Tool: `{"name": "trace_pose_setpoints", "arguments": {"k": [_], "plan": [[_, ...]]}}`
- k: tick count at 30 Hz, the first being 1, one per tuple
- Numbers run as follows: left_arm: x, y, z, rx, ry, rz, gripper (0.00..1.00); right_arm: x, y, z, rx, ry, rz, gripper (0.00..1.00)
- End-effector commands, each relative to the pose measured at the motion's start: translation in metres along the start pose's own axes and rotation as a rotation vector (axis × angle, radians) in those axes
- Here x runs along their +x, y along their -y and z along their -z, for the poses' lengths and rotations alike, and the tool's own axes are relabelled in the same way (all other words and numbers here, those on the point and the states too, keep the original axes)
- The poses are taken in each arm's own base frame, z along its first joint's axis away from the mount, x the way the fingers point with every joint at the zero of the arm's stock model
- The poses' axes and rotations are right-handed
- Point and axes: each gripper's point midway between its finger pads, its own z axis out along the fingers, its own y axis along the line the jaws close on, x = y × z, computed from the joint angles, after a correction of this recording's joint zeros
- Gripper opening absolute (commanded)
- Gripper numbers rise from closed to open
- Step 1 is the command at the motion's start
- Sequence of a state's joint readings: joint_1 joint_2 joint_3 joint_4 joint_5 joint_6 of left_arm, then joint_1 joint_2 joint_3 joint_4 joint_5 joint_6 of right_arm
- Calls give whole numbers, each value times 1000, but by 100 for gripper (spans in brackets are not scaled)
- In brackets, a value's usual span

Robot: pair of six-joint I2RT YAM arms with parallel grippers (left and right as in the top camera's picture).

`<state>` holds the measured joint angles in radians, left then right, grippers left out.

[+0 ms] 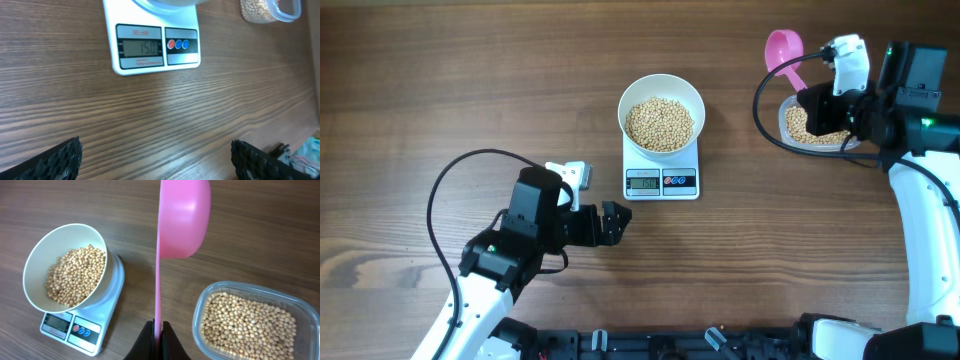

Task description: Scoop item into bowl and weigh 150g on scale

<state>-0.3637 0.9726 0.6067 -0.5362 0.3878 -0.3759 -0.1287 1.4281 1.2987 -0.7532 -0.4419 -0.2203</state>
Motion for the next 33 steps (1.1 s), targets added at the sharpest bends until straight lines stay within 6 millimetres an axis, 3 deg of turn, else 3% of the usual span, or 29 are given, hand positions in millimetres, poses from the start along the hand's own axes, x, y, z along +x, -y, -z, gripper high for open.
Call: {"name": "trace_pose_setpoints", "arguments": {"k": [1,8,14,17,20,22,23,25,27,28,30,33], "plan": [[-4,-10,0,-52,25,-6,100,-21,-24,11,-114,79,20,4],[-7,-16,0,-87,41,-6,100,-45,-83,4,-260,161,161,4],[-7,-16,0,-87,41,-5,100,-51,-86,4,-262,185,179,4],[-7,-16,0,-87,41,-5,100,-51,-53,-2,-71,162,115,4],[-7,-16,0,-87,41,-5,100,-58,-39,3,20,187,113,4],[-7,-16,0,-87,41,-6,100,-73,-30,16,96,253,107,4],[-7,-16,0,-87,41,-5,100,-84,-19,33,191,307,112,4],[-7,-16,0,-87,41,-6,100,-85,0,54,337,325,104,4],[-7,-16,0,-87,41,-6,100,-71,16,61,429,265,103,4],[-7,-16,0,-87,41,-6,100,-51,24,58,451,184,82,4],[-7,-16,0,-87,41,-5,100,-16,27,51,436,39,50,4],[-7,-16,0,-87,41,-5,100,20,23,49,414,-106,23,4]]}}
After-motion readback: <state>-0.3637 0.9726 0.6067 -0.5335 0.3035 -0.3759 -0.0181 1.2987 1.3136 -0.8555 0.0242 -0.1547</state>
